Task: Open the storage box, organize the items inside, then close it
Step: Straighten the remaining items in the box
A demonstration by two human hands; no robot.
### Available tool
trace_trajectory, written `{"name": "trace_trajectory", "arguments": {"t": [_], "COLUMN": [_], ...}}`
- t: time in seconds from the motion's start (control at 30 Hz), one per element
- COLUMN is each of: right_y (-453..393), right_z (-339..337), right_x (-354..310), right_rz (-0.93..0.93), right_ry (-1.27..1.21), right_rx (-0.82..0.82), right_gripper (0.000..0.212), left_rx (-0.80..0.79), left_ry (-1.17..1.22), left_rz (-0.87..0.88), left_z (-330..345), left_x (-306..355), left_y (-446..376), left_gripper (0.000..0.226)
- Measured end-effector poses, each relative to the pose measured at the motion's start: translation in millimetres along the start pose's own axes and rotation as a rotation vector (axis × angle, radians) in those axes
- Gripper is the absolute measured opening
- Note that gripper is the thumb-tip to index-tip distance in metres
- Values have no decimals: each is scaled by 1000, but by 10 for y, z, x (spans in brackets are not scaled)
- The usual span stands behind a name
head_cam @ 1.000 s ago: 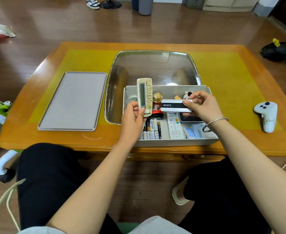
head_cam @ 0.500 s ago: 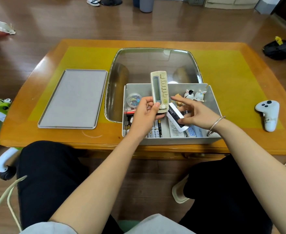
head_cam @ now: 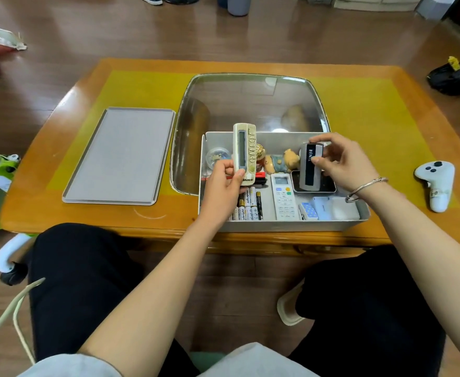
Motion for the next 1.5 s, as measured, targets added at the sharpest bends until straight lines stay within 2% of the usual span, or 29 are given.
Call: {"name": "trace_trajectory", "arguments": {"t": [0.13,0.27,0.37,0.47,0.67,0.97,1.17,1.5], "right_y": [4,33,34,47,72,85,95,62], "right_z": [9,175,255,334,411,519,540,480], "right_x": [16,40,145,228,368,341,276,311], "right_rz": [-39,-119,-37,4,103,116,69,158], "right_ry": [273,644,794,885,933,979,901,941], "right_rx": [-71,-289,-417,-478,-437,-381,-365,-332], "right_gripper": [34,34,32,26,18,22,18,13], "left_rx": [-8,10,21,14,3,5,14,11], "left_ry": [-8,32,34,26,2,10,13,14], "left_rz": [-10,-36,-37,-29,-13,-15,-17,-11], "left_z": [6,-22,-34,-21,-14,-19,-27,-33], "left_x": [-14,-38,-40,-39,-30,-28,-26,2], "left_y": [-11,-19,-20,-16,-9,-6,-6,18], "left_gripper": [16,17,16,15,14,14,13,15]}}
Point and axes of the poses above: each hand's wrist, its own y-axis away from the middle knuckle, its own z-axis out of the palm, x = y × z, the point moved 7 cm from there along -y, towards the middle knuckle, and after that the axes turned 4 degrees about -x, right-handed, at the moved point
